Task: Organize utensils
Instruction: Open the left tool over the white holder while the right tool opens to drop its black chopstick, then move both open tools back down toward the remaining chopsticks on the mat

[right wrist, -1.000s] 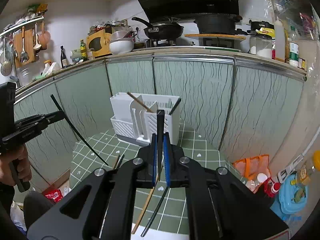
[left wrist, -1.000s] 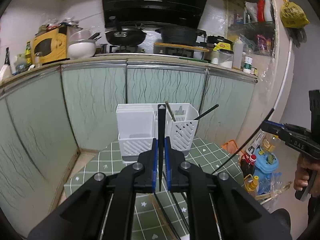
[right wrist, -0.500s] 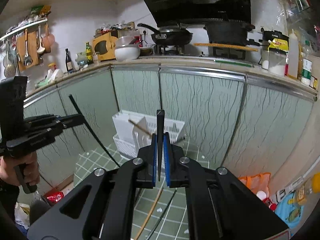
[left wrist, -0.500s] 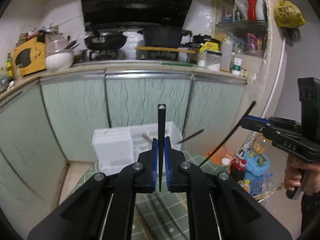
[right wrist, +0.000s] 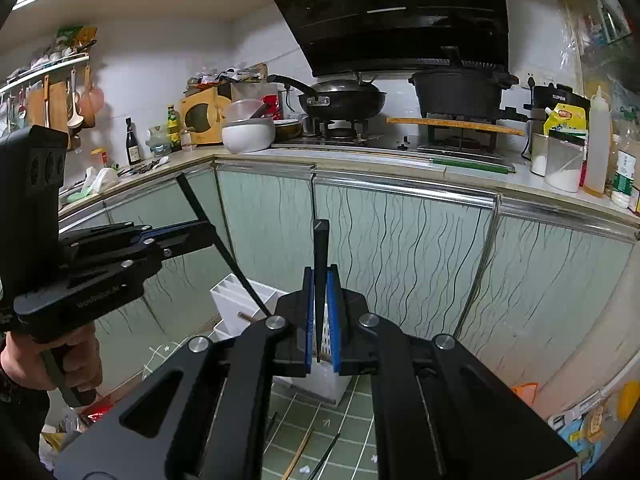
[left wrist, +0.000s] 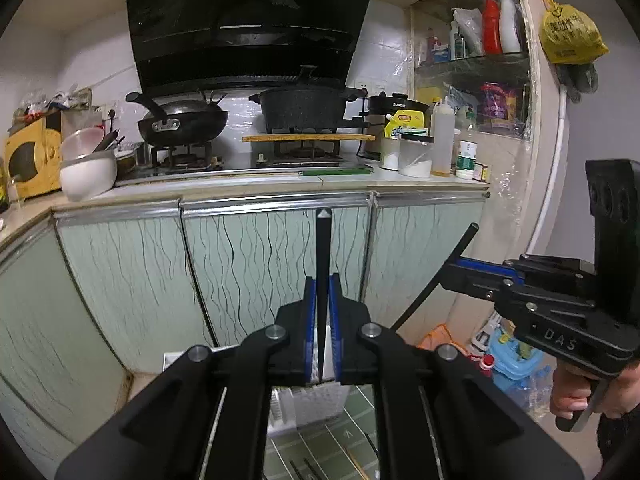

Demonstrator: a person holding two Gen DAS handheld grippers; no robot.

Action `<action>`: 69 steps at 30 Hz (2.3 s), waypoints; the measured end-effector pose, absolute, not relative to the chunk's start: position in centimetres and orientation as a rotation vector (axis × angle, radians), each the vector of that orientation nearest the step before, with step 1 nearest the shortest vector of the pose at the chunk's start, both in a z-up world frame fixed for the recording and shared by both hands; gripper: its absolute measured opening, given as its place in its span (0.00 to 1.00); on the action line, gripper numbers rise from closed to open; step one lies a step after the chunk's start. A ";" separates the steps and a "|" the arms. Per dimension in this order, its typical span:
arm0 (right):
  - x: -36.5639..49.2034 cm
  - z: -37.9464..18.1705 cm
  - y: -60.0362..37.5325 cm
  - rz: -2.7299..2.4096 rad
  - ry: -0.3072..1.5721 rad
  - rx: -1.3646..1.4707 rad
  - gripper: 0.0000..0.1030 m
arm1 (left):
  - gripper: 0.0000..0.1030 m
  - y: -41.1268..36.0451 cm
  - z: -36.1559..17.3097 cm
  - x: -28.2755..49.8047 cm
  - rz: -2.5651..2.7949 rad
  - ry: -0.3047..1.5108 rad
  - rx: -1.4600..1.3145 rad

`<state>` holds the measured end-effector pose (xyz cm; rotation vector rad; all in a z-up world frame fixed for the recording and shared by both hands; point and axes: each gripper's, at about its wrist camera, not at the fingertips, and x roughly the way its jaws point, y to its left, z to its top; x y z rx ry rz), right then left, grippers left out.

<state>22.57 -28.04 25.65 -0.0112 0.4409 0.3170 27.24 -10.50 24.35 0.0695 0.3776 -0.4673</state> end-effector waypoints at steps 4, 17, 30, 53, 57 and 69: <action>24.7 24.1 -27.8 0.315 0.443 -0.027 0.06 | 0.06 -11.0 22.7 29.0 -0.450 0.377 0.096; 26.7 18.1 -29.6 0.279 0.503 0.013 0.64 | 0.81 -7.4 16.7 31.4 -0.422 0.428 -0.028; 20.0 19.0 -29.2 0.242 0.462 -0.020 0.93 | 0.95 -4.1 15.7 24.8 -0.276 0.413 0.073; 10.7 17.5 -28.9 0.244 0.486 -0.053 0.93 | 0.95 -1.8 16.5 14.6 -0.173 0.381 0.055; 9.8 16.8 -29.4 0.232 0.496 -0.041 0.93 | 0.95 -1.5 15.9 13.7 -0.180 0.375 0.027; 8.2 14.9 -30.5 0.215 0.510 -0.015 0.93 | 0.95 -1.5 13.1 12.6 -0.185 0.418 0.020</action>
